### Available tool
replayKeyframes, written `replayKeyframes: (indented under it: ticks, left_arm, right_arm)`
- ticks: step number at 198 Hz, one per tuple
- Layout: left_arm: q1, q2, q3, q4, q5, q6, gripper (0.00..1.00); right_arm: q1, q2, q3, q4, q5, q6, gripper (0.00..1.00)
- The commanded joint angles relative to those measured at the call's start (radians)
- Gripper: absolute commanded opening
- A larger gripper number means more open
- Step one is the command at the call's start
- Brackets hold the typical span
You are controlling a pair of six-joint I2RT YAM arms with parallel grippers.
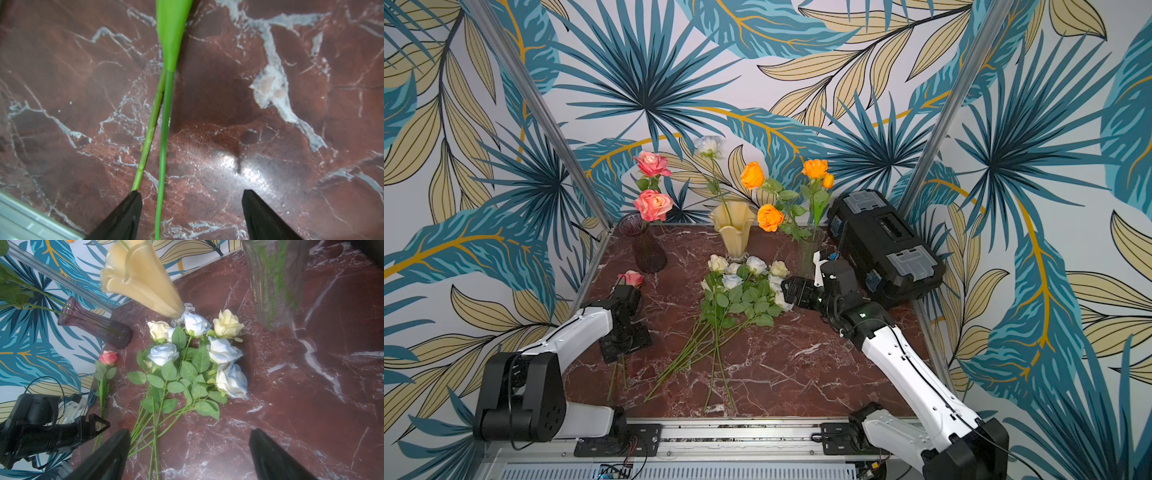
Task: Arrange the flowers in different vases according to their variety
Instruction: Pick up the flower at the center of the board.
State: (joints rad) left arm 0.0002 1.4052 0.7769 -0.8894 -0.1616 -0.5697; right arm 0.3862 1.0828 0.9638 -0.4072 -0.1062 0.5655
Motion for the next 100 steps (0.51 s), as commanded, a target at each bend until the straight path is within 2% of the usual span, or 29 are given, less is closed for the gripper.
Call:
replayKeyframes:
  ticks: [1, 72, 87, 100]
  left_arm:
    - [0.010, 0.029, -0.007, 0.059, -0.005, 0.017, 0.79]
    - [0.010, 0.069, -0.053, 0.106, 0.010, 0.024, 0.74]
    - [0.011, 0.070, -0.061, 0.111, 0.018, 0.024, 0.70]
    - [0.010, 0.069, -0.065, 0.120, 0.034, 0.023, 0.60]
  right_arm:
    - [-0.013, -0.017, -0.010, 0.025, -0.012, 0.013, 0.94]
    - [-0.024, -0.046, -0.023, 0.024, -0.002, 0.017, 0.93]
    - [-0.025, -0.056, -0.030, 0.024, 0.005, 0.022, 0.93]
    - [-0.025, -0.064, -0.038, 0.025, 0.011, 0.026, 0.93]
